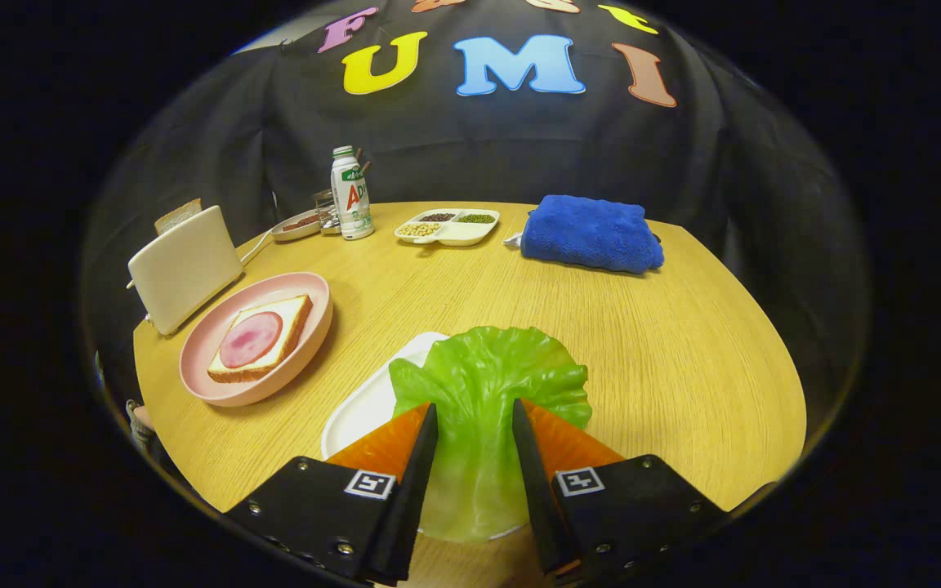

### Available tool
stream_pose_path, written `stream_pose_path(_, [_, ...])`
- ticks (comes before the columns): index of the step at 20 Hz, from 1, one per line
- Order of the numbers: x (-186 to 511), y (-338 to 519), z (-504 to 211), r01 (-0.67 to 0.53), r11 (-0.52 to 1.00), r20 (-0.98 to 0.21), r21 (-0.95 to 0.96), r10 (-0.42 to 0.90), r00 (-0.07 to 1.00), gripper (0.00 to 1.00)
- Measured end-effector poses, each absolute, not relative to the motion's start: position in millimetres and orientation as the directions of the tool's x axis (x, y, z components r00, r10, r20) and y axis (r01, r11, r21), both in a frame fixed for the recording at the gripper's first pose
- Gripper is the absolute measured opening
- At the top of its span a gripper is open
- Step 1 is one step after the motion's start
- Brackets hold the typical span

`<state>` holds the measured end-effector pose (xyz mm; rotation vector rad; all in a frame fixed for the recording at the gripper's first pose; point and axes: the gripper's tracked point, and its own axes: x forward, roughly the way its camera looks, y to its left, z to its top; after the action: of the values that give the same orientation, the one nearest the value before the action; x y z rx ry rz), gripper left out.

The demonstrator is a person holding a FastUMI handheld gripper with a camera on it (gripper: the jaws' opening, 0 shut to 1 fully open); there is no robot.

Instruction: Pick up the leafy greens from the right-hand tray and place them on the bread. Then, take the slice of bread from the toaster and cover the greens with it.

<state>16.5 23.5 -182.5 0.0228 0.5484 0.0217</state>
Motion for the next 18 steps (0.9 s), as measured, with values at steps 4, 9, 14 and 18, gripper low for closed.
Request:
stream_pose_path(4, [18,25,-182,0.016,0.997,-0.525,0.069,0.023,0.851,0.13])
stream_pose_path(9, [24,24,-174,0.051,0.991,-0.492,0.125,0.017,0.870,0.00])
stream_pose_path(14, [26,29,-134,0.050,0.986,-0.396,0.158,0.016,0.918,0.00])
stream_pose_path(18, [30,55,-101,-0.007,0.986,-0.325,0.168,0.062,0.944,0.00])
